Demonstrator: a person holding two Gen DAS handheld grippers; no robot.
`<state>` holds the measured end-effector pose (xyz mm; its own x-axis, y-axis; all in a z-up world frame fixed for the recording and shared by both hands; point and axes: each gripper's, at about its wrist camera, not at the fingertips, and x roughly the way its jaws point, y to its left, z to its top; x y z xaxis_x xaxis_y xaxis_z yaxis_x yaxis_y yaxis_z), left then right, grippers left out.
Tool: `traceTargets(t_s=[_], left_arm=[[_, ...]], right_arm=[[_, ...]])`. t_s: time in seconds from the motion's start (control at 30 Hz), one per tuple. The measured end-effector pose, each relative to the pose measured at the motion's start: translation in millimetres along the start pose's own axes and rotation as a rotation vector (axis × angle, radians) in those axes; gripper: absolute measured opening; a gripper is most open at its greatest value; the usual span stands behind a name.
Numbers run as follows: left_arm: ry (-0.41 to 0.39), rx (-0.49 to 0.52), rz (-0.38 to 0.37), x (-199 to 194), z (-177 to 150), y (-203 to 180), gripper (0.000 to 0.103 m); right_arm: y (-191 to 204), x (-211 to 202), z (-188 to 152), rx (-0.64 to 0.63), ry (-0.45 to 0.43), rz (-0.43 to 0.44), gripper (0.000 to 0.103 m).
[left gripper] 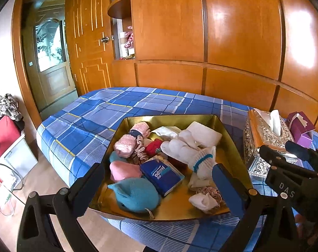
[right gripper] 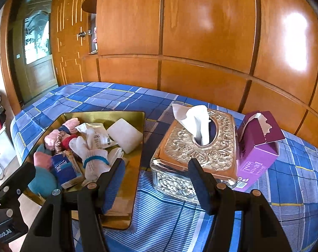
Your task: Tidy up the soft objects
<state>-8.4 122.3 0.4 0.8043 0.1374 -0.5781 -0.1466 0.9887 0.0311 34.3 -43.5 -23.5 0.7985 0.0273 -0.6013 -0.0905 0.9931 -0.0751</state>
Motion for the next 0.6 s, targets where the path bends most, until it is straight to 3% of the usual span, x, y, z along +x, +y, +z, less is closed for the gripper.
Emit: traceTargets(t_s=[0.6], left_arm=[[0.008,-0.020,0.014,1.9,0.0,5.1,0.103]], right_arm=[[3.5,-1.5,-4.0,-0.007,0.001,0.007,0.063]])
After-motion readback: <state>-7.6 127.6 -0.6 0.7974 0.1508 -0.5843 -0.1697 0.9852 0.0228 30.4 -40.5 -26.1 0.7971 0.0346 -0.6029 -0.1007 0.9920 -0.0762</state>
